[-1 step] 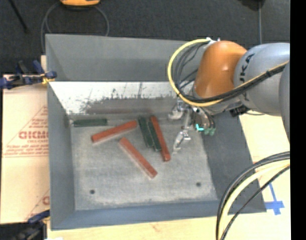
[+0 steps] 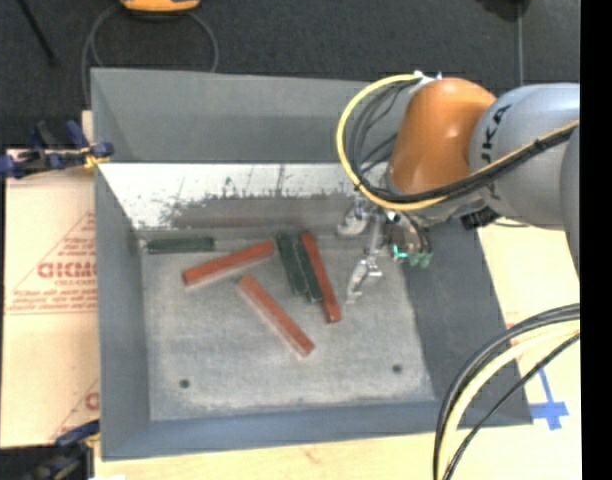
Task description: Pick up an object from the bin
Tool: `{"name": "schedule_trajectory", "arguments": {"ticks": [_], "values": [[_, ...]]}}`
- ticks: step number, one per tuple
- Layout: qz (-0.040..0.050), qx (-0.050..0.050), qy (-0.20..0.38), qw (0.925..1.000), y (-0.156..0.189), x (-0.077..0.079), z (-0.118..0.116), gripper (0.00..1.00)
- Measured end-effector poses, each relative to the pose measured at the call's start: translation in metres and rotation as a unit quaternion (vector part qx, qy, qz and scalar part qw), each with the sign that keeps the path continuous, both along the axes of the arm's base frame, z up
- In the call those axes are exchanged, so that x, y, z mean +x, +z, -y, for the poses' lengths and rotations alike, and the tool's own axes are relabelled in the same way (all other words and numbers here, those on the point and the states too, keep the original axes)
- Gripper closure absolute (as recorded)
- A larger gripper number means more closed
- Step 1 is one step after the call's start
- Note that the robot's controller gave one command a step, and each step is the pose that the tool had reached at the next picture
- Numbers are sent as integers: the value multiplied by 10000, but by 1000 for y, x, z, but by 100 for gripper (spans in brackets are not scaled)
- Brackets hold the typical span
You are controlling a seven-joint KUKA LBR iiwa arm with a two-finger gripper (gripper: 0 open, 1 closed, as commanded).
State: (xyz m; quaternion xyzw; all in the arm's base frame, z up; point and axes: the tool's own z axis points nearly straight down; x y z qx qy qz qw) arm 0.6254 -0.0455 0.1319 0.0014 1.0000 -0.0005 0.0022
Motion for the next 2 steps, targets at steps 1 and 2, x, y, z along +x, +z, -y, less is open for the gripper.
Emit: {"name": "schedule_trajectory", "arguments": {"ticks": [1,2], "values": [[11,-13,-553,9985,-44,-14,-21,100],[11,-13,-553,9985,-44,-14,-21,100]]}}
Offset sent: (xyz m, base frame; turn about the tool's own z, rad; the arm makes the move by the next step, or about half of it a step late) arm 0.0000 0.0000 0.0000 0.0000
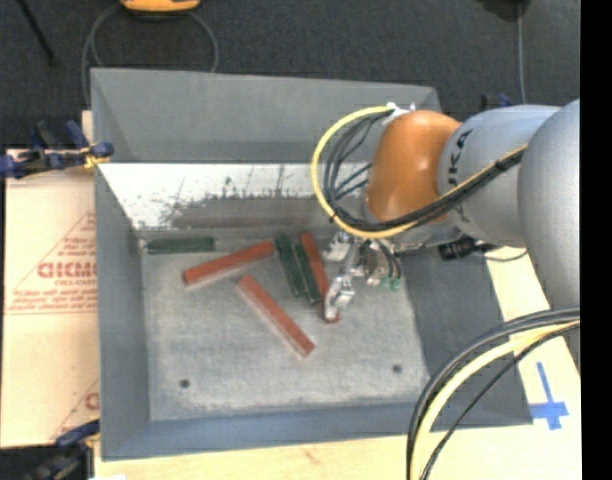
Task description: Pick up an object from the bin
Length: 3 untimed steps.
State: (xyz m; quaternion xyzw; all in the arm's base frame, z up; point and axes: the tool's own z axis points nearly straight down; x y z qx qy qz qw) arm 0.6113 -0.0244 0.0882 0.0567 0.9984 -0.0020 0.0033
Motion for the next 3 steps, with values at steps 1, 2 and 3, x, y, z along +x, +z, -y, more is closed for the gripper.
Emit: {"name": "schedule_trajectory", "arguments": {"ticks": [1,2,3], "values": [[103,12,-13,9999,4,4,1,0],[101,13,-8,9999,4,4,1,0],[18,35,-569,9984,-7,-12,-12,100]]}}
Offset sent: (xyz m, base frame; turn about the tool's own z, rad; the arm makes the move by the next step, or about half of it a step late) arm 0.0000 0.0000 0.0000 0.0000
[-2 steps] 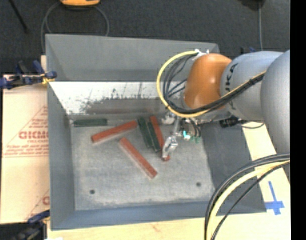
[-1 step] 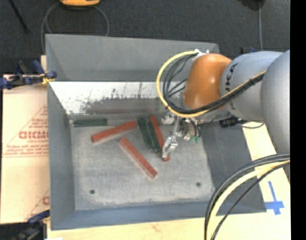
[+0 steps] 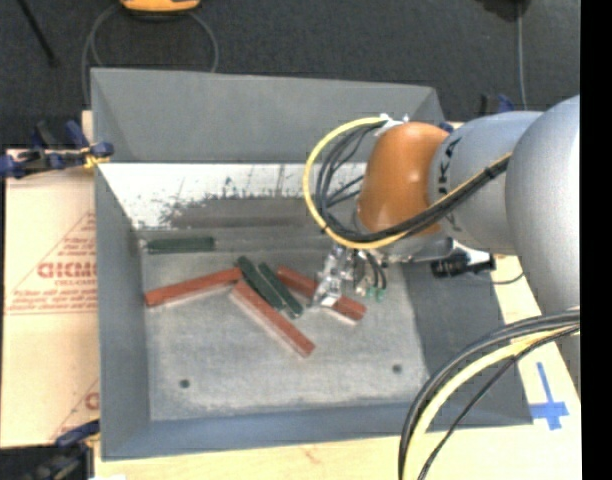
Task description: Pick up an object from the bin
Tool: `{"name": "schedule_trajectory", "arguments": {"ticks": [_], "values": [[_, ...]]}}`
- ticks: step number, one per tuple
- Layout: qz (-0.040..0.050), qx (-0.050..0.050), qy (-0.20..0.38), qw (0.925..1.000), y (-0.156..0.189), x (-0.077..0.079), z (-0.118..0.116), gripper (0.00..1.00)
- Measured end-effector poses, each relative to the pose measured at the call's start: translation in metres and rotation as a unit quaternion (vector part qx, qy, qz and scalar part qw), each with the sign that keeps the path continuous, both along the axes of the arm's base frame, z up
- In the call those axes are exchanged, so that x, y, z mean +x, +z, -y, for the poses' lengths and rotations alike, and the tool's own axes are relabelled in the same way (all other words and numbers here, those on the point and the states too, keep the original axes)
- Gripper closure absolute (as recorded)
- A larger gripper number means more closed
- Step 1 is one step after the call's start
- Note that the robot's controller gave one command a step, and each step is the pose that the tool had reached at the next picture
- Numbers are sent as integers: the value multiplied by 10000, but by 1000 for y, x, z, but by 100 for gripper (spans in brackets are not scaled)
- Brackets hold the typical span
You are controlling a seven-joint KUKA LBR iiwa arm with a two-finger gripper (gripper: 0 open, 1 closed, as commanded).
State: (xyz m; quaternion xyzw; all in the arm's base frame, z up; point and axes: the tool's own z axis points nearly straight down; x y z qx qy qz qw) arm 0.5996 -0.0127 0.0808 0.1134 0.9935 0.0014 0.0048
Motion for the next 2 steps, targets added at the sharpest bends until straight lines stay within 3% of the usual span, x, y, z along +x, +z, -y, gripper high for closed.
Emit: {"name": "schedule_trajectory", "arguments": {"ticks": [1,2], "values": [[0,-1,3,10000,0,0,0,100],[-21,-7,-462,9989,143,-26,6,100]]}}
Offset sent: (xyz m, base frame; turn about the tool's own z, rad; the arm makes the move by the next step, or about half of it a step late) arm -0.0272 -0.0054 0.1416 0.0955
